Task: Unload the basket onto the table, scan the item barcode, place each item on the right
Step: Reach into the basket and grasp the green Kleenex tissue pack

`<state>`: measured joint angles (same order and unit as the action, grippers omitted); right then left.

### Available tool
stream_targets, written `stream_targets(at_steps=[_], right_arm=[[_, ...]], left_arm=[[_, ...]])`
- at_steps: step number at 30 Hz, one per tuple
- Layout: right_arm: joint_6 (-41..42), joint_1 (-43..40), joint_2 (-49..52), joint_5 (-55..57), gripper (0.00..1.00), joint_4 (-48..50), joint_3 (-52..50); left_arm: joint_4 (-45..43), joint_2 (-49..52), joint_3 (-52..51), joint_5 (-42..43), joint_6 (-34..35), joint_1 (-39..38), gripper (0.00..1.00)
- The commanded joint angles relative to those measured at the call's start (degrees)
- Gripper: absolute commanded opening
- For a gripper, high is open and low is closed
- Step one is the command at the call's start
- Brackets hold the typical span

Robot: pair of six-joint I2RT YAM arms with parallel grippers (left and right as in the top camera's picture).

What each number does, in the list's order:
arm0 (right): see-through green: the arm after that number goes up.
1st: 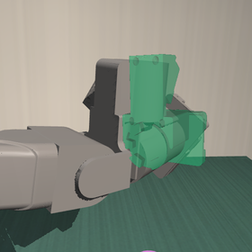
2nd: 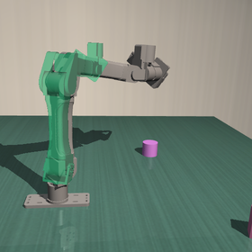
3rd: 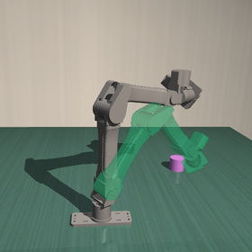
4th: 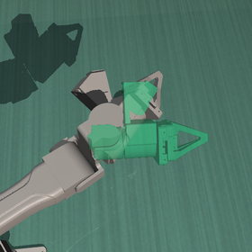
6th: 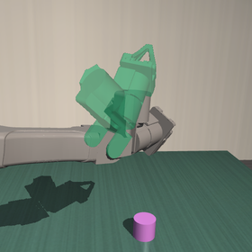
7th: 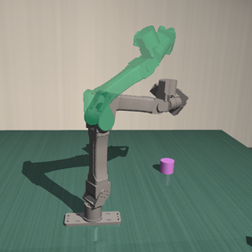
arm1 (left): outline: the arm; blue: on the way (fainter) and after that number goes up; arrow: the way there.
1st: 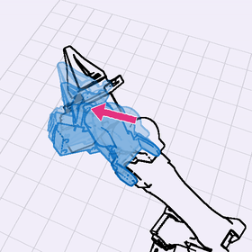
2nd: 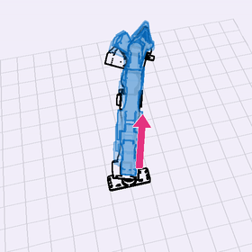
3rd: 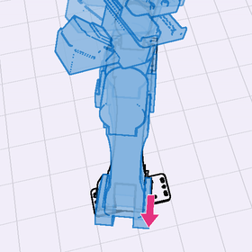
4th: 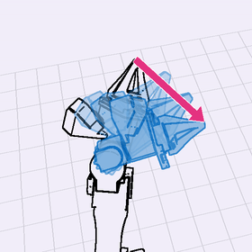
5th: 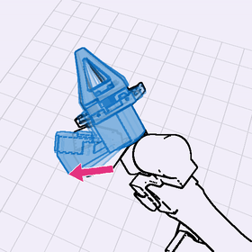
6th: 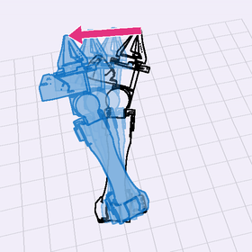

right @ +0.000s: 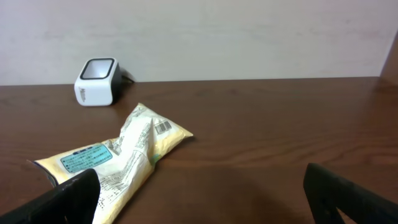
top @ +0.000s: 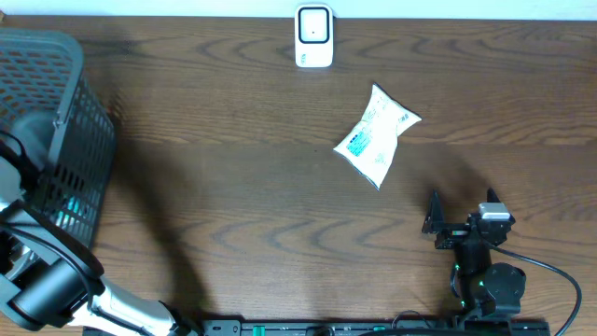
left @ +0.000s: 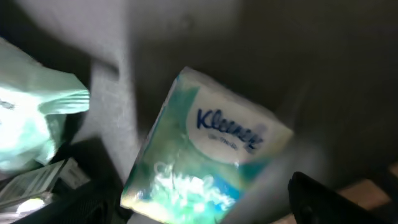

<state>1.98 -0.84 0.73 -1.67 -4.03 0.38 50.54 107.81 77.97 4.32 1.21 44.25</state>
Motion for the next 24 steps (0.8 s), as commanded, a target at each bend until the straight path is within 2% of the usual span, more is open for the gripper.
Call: stream_targets(at_steps=[1, 8, 21, 22, 24], right_arm=[[0.59, -0.24, -0.07, 0.17, 0.99, -0.28, -0.02], [0.59, -0.24, -0.07, 0.17, 0.99, -0.28, -0.02], [0.59, -0.24, -0.07, 0.17, 0.99, -0.28, -0.02], [0.59, -0.24, -0.07, 0.17, 0.99, -0.28, -0.02], [0.57, -0.24, -0.07, 0.17, 0.99, -0.28, -0.02]], left_arm=[[-1.05, 0.76, -2.25, -0.63, -1.42, -0.31, 0.87], [-3.17, 0.76, -2.38, -0.94, -1.42, -0.31, 0.78], [-6.05, 2.91, -5.44, -2.93, -1.42, -0.13, 0.79], [-6.08, 3.13, -5.44, -2.89, -1.4, -0.13, 0.78], [-6.23, 2.99, -5.35, -2.86, -1.4, -0.13, 0.67]])
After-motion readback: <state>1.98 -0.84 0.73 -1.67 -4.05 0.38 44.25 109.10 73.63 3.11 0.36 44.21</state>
